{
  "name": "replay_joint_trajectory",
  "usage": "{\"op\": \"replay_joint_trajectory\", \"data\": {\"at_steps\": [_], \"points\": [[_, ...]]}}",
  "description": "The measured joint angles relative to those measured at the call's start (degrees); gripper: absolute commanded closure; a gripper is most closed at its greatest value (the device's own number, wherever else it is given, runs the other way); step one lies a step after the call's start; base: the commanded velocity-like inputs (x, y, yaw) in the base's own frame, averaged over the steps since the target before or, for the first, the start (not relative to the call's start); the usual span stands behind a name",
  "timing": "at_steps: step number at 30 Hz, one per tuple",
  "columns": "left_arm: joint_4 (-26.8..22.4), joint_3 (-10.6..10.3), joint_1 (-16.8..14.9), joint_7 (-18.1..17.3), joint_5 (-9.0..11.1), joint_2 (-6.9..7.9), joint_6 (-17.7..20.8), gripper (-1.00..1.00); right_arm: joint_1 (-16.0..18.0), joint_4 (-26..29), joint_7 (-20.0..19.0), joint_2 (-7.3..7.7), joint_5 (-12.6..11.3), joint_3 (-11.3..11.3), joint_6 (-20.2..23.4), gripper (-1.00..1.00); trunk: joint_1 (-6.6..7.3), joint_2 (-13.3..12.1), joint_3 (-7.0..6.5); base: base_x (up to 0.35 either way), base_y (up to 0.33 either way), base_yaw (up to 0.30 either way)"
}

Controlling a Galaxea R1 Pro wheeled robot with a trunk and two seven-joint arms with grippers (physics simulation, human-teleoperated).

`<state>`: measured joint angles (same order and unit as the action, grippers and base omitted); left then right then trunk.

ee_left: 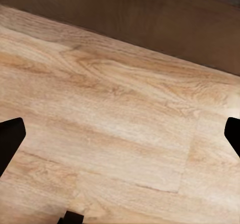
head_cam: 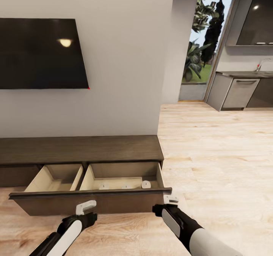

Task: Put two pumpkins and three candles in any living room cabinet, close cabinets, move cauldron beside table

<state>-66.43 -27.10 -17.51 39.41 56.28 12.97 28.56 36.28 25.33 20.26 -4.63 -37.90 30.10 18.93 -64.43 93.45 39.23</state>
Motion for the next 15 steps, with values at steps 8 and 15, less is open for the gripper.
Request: {"op": "replay_joint_trajectory", "data": {"at_steps": [8, 15], "points": [[8.9, -4.8, 0.0, -2.7, 0.1, 0.11, -11.1, -1.00, -1.1, -5.1, 0.1, -0.53, 0.3, 0.2, -8.3, -1.00, -1.76, 3.2, 1.44, 0.000, 0.000, 0.000], [14.1, -10.3, 0.0, -5.4, 0.2, -0.14, -21.0, -1.00, -2.0, -10.5, 0.1, -0.65, 2.9, 0.2, -18.6, -1.00, -3.30, 6.0, 2.70, 0.000, 0.000, 0.000]]}}
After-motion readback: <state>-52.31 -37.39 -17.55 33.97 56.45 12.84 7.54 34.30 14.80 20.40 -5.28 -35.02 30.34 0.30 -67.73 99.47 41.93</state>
